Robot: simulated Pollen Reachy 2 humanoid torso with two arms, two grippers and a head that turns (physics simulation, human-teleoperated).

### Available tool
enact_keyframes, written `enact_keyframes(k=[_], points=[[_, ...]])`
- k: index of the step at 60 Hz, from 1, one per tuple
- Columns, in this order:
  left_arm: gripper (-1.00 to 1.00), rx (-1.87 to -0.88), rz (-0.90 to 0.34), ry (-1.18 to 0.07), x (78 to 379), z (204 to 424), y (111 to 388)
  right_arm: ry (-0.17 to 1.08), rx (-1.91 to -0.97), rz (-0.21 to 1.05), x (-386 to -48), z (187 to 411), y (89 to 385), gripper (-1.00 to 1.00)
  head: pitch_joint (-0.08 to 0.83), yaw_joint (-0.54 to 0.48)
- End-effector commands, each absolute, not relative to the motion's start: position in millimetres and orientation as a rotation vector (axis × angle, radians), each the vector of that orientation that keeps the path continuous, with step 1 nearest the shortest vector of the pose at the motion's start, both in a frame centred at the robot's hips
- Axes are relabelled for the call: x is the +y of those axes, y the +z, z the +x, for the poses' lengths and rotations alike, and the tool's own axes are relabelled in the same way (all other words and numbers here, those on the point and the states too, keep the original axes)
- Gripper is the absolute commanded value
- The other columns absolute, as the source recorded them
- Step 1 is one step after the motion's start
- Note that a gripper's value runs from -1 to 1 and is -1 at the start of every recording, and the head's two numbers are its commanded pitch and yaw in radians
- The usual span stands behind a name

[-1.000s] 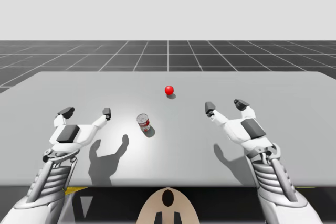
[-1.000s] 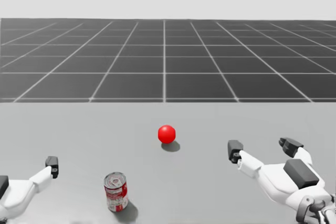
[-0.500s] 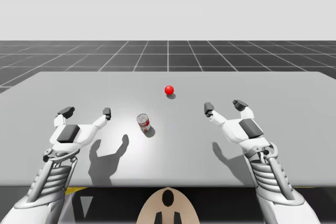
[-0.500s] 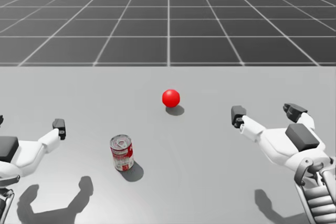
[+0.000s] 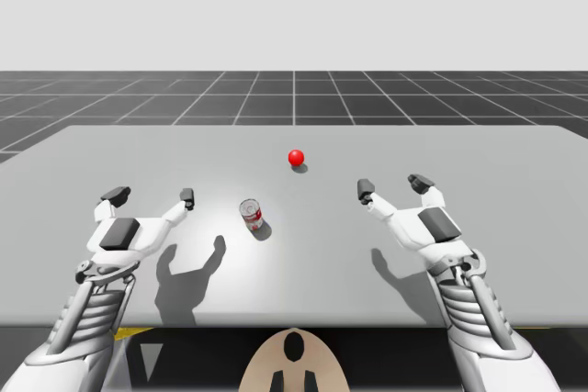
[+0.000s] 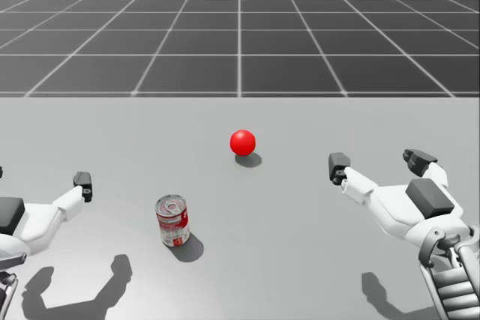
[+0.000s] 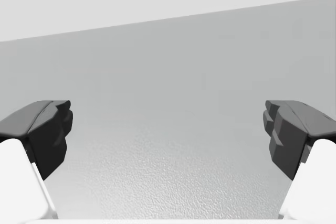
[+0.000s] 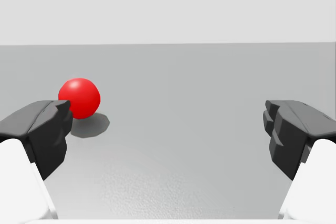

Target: Watch the red light. When it turns green, pick up the object.

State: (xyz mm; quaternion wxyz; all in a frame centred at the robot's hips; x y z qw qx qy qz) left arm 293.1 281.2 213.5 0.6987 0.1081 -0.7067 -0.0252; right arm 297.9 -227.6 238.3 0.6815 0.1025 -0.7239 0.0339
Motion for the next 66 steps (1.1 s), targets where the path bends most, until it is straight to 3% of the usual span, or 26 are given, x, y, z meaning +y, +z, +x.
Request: enact_keyframes(k=[1, 66], points=[[-1.00, -1.576, 0.242, -0.057, 281.0, 293.1, 213.5, 0.072, -1.625, 0.237, -225.3, 297.7, 236.9, -1.00, 0.423, 0.00], [-1.00, -1.572, 0.247, -0.062, 280.1, 292.7, 212.8, 0.080, -1.624, 0.233, -224.1, 297.1, 236.2, -1.00, 0.432, -0.01]])
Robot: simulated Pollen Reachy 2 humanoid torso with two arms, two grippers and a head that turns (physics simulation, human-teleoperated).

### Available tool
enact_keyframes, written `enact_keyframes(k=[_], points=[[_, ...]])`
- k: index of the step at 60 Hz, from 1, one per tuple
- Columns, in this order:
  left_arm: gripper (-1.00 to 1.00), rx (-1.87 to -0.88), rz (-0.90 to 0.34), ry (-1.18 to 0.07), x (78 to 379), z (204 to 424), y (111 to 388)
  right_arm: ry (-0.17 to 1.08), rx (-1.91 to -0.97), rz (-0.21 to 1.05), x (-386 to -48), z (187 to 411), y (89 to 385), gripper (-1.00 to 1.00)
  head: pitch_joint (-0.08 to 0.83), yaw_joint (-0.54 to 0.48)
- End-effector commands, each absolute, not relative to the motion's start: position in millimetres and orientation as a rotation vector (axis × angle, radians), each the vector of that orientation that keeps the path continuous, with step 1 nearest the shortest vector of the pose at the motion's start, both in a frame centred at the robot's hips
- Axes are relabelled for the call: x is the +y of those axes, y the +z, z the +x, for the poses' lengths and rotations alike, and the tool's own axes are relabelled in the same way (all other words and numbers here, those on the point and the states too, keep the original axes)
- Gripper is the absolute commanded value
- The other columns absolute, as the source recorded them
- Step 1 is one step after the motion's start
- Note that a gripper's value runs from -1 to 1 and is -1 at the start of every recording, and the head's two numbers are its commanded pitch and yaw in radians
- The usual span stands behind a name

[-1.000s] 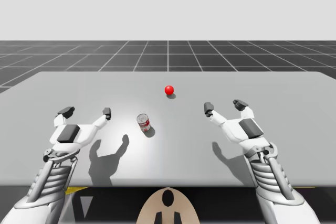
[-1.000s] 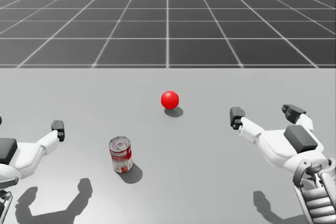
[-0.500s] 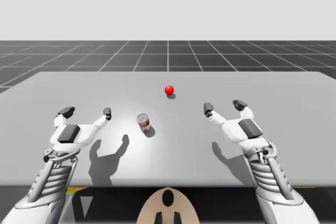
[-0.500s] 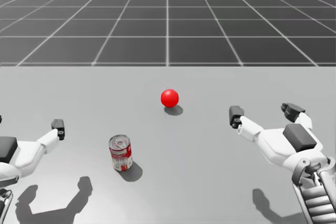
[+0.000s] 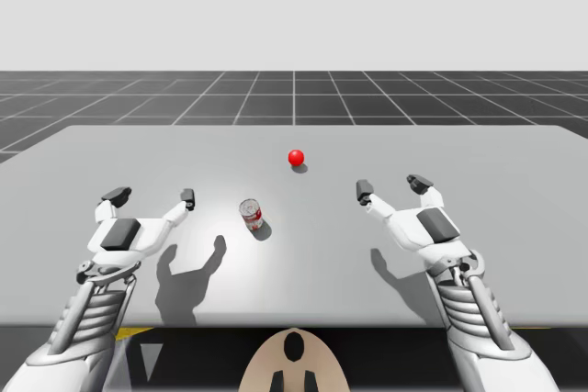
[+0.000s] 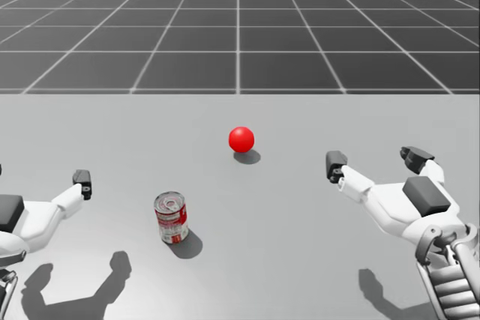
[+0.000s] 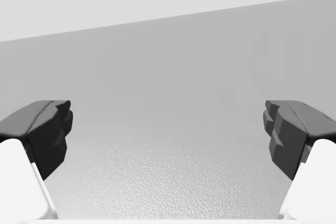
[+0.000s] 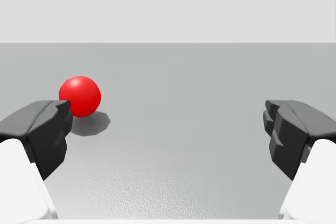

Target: Watch the red light. When it turns green, pick up the object.

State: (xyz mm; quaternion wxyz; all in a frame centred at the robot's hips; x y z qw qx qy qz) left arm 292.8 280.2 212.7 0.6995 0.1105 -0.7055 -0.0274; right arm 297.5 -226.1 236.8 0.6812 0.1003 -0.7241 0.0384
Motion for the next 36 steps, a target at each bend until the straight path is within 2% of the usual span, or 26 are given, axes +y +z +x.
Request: enact_keyframes(k=[1, 36], points=[[-1.00, -1.572, 0.247, -0.062, 280.1, 292.7, 212.8, 0.080, -1.624, 0.233, -224.1, 297.2, 236.2, -1.00, 0.432, -0.01], [-1.00, -1.571, 0.247, -0.062, 279.9, 293.4, 212.6, 0.080, -1.624, 0.232, -223.8, 297.0, 236.4, -1.00, 0.432, -0.01]])
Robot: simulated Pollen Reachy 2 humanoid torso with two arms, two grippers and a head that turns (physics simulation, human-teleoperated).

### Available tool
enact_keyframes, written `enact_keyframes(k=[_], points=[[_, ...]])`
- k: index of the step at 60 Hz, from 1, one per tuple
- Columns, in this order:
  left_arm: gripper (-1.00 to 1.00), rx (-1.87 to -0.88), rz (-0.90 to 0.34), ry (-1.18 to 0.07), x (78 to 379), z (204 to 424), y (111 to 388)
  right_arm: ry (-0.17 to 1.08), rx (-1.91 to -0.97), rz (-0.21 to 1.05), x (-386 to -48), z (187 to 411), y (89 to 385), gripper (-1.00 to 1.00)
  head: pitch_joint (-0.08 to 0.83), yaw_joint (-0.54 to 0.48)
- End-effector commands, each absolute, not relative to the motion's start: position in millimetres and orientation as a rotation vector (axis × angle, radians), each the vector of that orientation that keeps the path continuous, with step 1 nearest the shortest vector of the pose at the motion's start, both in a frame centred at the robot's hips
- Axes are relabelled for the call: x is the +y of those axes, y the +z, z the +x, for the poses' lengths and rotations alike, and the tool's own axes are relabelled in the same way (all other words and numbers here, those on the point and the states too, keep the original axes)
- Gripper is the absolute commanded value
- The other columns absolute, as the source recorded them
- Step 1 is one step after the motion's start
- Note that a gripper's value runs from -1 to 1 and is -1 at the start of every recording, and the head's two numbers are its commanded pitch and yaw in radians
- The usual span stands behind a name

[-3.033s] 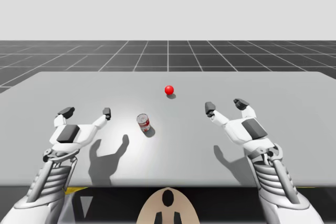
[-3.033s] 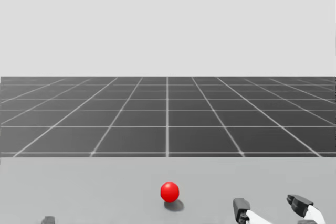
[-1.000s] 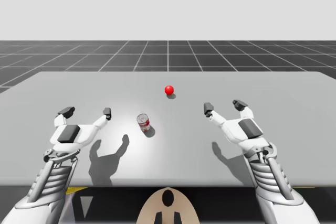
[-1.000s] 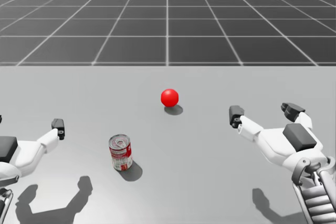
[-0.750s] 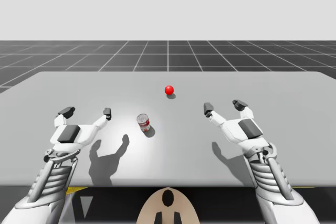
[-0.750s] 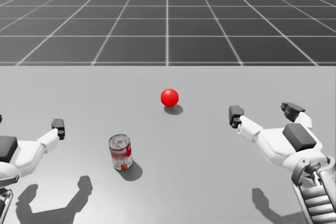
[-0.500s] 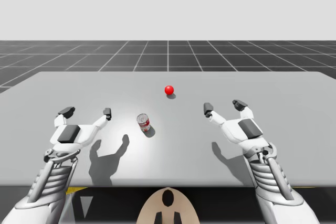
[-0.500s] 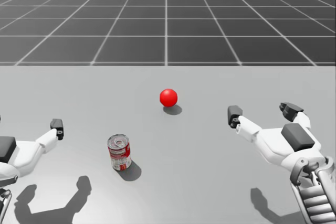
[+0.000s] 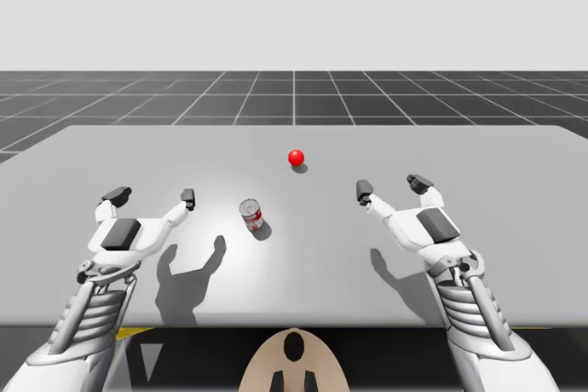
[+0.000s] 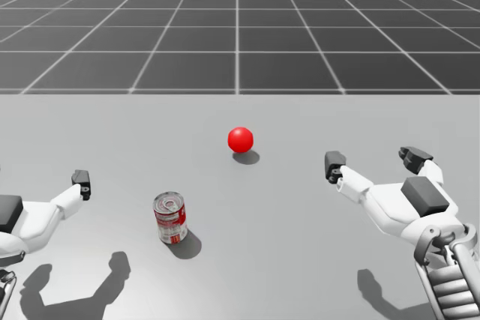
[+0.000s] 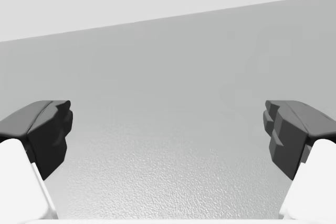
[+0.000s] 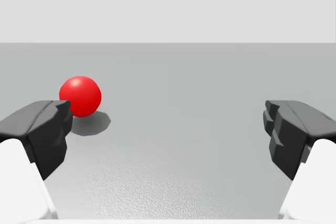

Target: Watch the red light. When it turns green, pick up the object.

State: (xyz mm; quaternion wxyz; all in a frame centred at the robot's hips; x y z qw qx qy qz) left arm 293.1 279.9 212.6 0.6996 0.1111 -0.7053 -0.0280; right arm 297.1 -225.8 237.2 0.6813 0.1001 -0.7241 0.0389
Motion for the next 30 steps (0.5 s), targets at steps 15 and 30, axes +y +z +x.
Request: enact_keyframes(k=[15, 30], points=[[-1.00, -1.571, 0.248, -0.063, 280.1, 293.4, 212.7, 0.084, -1.625, 0.225, -223.1, 297.0, 235.8, -1.00, 0.431, -0.01], [-1.00, -1.569, 0.248, -0.065, 280.2, 293.2, 212.8, 0.089, -1.626, 0.222, -222.5, 296.9, 235.6, -1.00, 0.430, -0.01]])
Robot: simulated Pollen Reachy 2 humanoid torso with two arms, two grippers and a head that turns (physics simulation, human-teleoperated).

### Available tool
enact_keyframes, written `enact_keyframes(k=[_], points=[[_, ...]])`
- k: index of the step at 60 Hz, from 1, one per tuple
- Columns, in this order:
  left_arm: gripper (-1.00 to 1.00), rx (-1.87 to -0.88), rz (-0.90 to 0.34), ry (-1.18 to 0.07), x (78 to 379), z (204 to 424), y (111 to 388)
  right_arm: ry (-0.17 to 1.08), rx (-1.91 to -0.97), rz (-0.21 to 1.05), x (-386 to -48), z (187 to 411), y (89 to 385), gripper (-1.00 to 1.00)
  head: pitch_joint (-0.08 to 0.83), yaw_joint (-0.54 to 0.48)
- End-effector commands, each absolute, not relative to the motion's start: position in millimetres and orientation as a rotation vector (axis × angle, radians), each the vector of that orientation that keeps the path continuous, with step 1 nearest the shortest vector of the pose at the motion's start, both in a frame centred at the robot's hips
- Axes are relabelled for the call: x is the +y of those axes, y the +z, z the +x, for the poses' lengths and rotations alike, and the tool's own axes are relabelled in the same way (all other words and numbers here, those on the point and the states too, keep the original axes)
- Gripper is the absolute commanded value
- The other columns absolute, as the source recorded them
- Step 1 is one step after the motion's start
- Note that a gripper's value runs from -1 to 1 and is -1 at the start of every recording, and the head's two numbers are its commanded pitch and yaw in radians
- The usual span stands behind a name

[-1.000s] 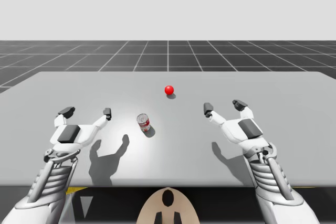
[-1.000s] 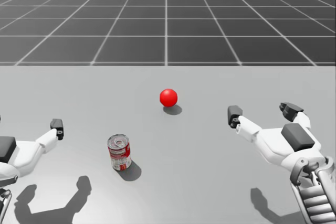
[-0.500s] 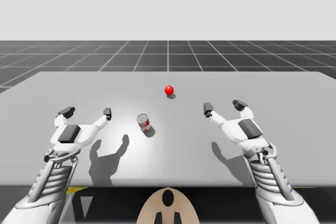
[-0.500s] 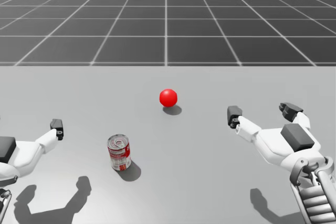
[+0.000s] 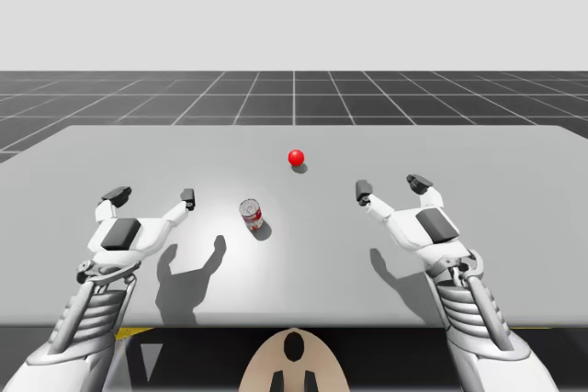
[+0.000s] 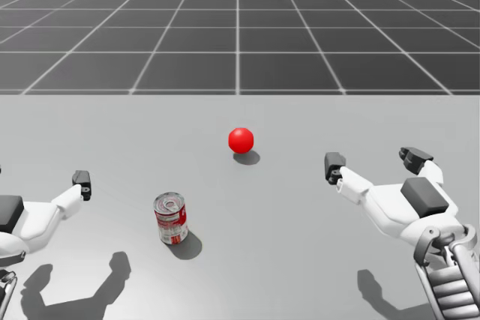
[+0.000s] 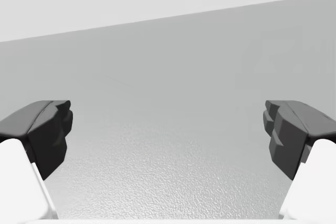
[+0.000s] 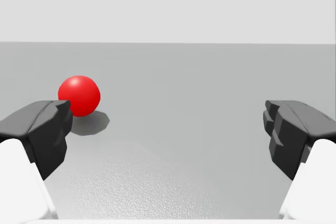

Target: Watch the red light. When it turns green, pick up the object.

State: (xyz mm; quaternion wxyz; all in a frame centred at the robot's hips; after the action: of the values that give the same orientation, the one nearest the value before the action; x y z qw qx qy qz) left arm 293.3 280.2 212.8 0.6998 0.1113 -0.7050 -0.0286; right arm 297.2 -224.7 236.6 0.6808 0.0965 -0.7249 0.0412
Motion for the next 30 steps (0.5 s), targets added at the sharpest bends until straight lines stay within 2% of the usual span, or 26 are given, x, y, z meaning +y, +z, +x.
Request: enact_keyframes(k=[1, 30], points=[[-1.00, -1.569, 0.248, -0.065, 280.1, 293.2, 212.7, 0.089, -1.627, 0.221, -222.4, 296.9, 235.6, -1.00, 0.430, -0.01], [-1.00, -1.569, 0.252, -0.067, 279.6, 293.4, 212.3, 0.093, -1.633, 0.212, -222.3, 296.5, 235.6, -1.00, 0.429, -0.01]])
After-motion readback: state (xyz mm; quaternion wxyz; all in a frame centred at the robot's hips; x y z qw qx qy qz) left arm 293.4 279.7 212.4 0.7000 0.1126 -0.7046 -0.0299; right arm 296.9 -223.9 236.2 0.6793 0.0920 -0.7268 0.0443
